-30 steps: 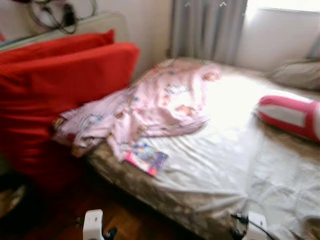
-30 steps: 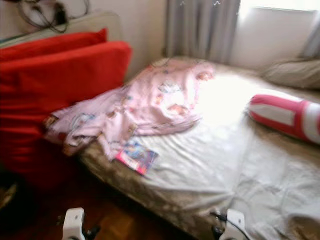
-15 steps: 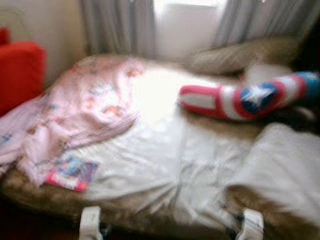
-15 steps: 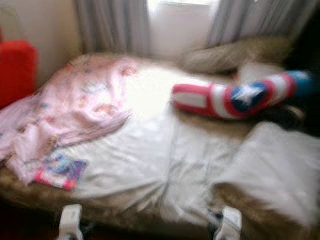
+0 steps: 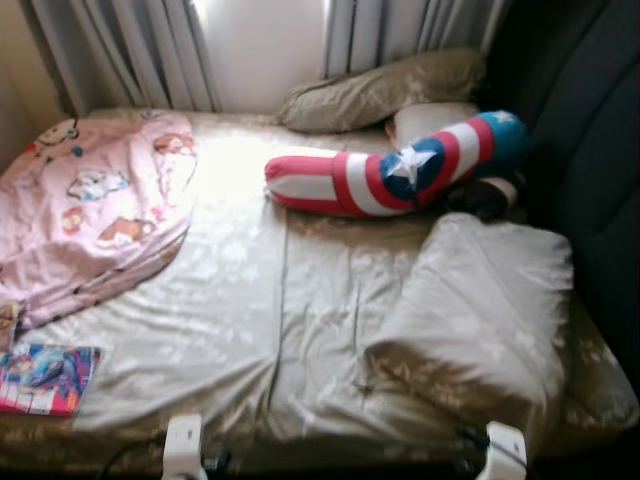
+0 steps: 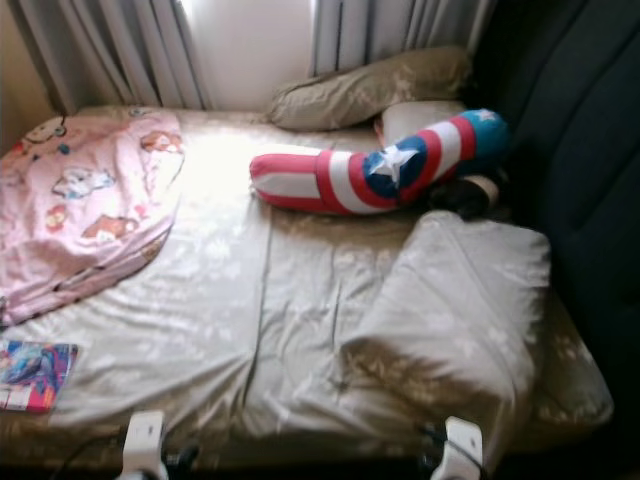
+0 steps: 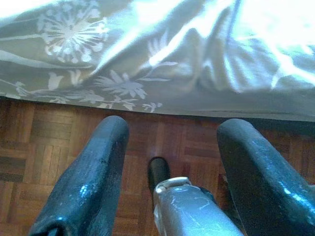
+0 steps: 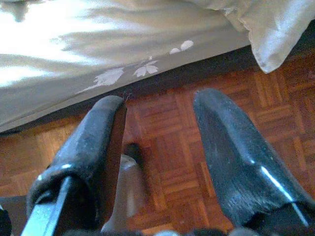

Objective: Clean up the room

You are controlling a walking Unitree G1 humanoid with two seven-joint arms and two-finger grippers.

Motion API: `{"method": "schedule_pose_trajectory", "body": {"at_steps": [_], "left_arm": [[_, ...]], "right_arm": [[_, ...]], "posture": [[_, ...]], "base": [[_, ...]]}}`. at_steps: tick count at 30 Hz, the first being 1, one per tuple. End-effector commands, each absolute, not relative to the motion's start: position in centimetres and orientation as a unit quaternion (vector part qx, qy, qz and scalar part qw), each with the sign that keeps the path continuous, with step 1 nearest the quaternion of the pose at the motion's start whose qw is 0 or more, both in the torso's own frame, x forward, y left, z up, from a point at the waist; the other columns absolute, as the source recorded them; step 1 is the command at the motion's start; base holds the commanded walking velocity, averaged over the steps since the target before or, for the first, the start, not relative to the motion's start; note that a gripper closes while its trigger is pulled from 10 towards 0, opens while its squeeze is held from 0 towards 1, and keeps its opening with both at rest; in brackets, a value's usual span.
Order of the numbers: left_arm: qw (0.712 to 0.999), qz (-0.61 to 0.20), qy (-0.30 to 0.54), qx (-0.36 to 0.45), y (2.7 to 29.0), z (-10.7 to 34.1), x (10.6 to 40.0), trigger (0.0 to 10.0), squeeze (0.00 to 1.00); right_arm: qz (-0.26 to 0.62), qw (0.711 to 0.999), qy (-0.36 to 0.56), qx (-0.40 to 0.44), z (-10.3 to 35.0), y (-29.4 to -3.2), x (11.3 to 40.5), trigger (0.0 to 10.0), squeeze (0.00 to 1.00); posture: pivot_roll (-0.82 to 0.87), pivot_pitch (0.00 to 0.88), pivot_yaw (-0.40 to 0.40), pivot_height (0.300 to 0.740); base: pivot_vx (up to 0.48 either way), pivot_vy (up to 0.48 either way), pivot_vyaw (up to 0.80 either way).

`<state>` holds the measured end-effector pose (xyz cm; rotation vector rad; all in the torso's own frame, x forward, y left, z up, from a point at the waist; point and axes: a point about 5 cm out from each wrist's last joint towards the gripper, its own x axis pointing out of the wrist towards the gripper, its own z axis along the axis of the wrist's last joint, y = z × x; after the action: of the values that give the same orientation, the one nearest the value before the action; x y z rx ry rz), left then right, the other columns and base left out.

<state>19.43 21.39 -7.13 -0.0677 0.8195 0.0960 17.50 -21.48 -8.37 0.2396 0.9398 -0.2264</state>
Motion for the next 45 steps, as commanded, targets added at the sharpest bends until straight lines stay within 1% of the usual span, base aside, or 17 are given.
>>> {"method": "schedule_pose_trajectory", "body": {"at_steps": [1, 25, 37, 45], "left_arm": [[0.912, 0.047, 0.406, -0.037, 21.2, -7.4, 19.1, 10.0, 0.0], [0.909, 0.044, 0.414, -0.03, 21.8, -7.4, 18.8, 10.0, 0.0], [0.912, 0.041, 0.405, -0.046, 21.5, -7.4, 18.9, 10.0, 0.0], [0.907, 0.044, 0.417, -0.039, 22.4, -7.6, 18.2, 10.0, 0.0]], "right_arm": [[-0.116, 0.88, 0.446, 0.116, -8.3, -21.8, 17.6, 10.0, 0.0], [-0.124, 0.88, 0.44, 0.127, -8.3, -21.5, 17.7, 10.0, 0.0], [-0.123, 0.881, 0.44, 0.118, -8.2, -21.7, 17.7, 10.0, 0.0], [-0.121, 0.881, 0.443, 0.116, -8.3, -21.7, 17.5, 10.0, 0.0]], "posture": [[-0.04, 0.014, -0.014, 0.74], [-0.05, 0.019, 0.01, 0.74], [-0.05, 0.01, 0.002, 0.74], [-0.05, 0.0, 0.005, 0.74]], "base": [[0.0, -0.255, 0.0], [0.0, -0.252, 0.0], [0.0, 0.0, 0.0], [0.0, 0.0, 0.0]]}}
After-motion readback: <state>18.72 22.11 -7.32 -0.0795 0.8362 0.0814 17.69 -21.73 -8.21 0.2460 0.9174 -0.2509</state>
